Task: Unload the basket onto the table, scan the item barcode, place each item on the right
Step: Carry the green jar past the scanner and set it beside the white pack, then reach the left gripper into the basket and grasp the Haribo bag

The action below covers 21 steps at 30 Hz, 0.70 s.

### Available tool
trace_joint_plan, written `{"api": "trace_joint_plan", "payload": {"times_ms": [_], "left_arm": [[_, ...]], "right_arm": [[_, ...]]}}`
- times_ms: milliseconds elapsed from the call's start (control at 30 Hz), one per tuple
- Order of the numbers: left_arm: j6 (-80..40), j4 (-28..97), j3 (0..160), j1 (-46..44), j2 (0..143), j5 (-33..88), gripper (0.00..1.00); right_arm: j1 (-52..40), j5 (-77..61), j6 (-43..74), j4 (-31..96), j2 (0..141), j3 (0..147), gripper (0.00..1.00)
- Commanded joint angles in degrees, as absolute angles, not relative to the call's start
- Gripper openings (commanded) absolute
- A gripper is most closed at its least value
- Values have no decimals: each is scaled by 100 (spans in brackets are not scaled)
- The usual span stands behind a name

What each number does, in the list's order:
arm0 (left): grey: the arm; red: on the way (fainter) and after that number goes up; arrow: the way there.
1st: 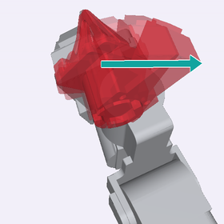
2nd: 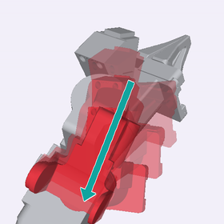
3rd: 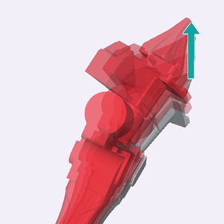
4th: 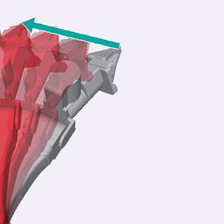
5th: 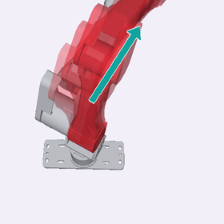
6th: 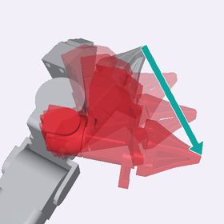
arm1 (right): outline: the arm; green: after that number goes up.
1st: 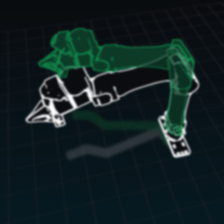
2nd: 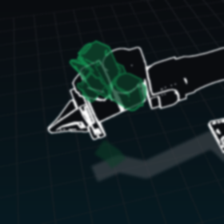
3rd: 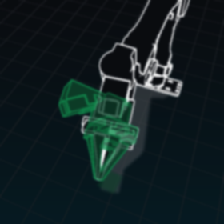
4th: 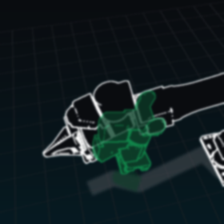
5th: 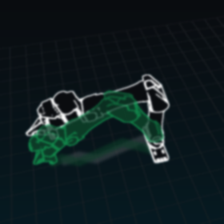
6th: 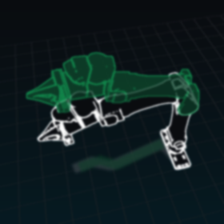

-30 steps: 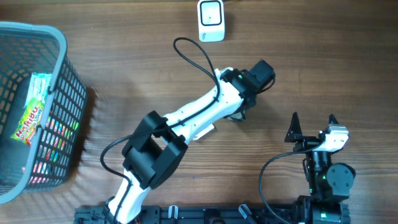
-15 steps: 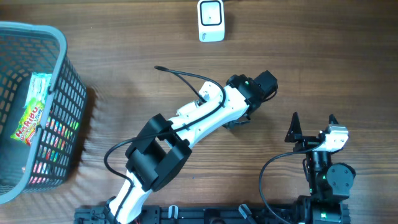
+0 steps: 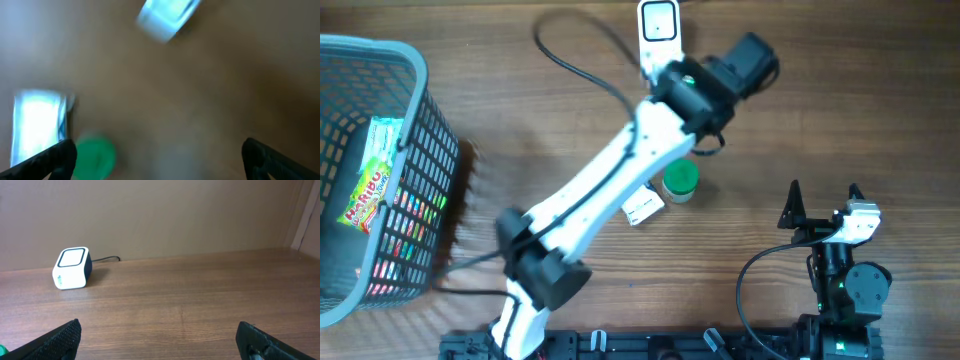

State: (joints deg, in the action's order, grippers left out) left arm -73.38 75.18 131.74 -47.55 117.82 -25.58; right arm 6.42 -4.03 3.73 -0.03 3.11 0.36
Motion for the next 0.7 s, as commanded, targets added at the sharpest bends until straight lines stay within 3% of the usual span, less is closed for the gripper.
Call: {"api": "trace_joint_plan", "payload": {"times_ms": [0,167,300,367,400,500,533,667], "left_arm": [[-4757,6825,14254,-4722,10901,-5172,100],[-1726,4128,14518,-4423,9876,-6742,100],[-1916,4698,14518,-3004,9430,-7467,100],[-3308,5986,14518,-1999,9251,-7360,100],[-4292,7041,14518,-1363,9170,-6726,100],[-5677,8707,14514,198,9194,-4823,100],[-5837,9157,14512,982,9301,-4027,100],[-5391,9649,14440,2611,9725,-2257,100]], "right_arm": [[622,-445,303,-21,292,32,100],[622,-443,303,-19,292,32,100],[622,-445,305,-19,292,32,100],[622,-443,303,-19,292,32,100],[622,-443,303,-19,292,32,100],[622,-443,303,-19,292,32,100],[622,-445,303,-19,292,32,100],[622,-443,303,-19,292,32,100]]}}
